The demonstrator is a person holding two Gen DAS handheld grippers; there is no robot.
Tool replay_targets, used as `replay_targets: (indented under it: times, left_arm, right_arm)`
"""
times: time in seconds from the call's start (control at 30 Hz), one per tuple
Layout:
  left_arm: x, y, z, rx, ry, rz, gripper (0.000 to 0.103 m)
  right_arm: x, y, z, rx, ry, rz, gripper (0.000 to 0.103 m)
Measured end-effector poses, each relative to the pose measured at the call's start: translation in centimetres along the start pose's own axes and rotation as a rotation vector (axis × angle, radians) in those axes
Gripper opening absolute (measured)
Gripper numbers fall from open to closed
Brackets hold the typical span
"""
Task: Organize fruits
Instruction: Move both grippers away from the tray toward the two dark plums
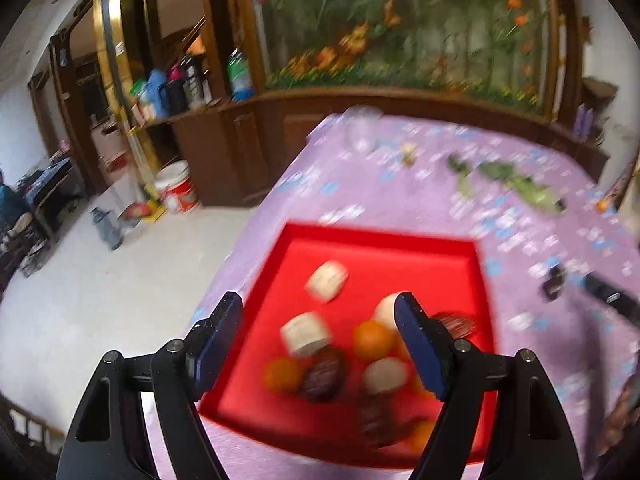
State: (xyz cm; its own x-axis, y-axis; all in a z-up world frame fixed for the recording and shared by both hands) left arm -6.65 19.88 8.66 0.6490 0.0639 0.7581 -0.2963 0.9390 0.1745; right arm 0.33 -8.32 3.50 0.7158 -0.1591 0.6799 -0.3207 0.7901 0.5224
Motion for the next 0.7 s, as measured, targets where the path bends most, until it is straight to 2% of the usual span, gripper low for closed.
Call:
replay_targets:
  times: [0.03, 0.1, 0.17, 0.23, 0.5, 0.7]
  left_arm:
    - [0.5, -0.6, 0.7, -0.026, -0.022, 0.01, 0.091]
    - [1.4, -1.5, 1.5, -0.086, -0.048, 0.028, 0.101]
    - [2.0, -3.1, 2.4, -0.206, -0.046, 0.047, 0.101]
    - [2.5, -4.3, 2.9, -0.266, -0.042, 0.066, 0.101]
    - [2.0, -10.7, 4.2, -0.307, -0.043, -0.045, 0.101]
    - [-0.4, -13.8, 3.3, -0.204, -0.029, -0.149, 0.101]
  right_arm:
    - [0.0, -0.2, 0.2, -0.005, -0.002, -0.001, 0.082]
    - [0.0, -0.9, 1.0, -0.03, -0.011, 0.0, 0.081]
    - [0.0, -1.9, 2.1, -0.068, -0.025, 0.006, 0.081]
    - [0.0, -2.9, 3.0, -0.094, -0.031, 0.004, 0.081]
    - [-0.8, -6.5, 6.0, -0.189, -0.011, 0.004, 0.081]
    - [-1.4, -8.2, 6.3, -0.208, 0.014, -0.007, 0.081]
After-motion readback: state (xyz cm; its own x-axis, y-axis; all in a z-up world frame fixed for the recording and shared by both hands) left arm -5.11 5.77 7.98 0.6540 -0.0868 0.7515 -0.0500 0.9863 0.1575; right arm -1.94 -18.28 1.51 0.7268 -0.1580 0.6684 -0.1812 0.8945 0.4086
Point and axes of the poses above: each gripper's, at about its wrist camera, not at the fingertips, and z roughly against the way its jaws point, y to its left, x to its top, the point moved 4 cm from there along -z, roughly the way its jaws point, and after that the axes turned 10 degrees about x, right-handed, at the moved point
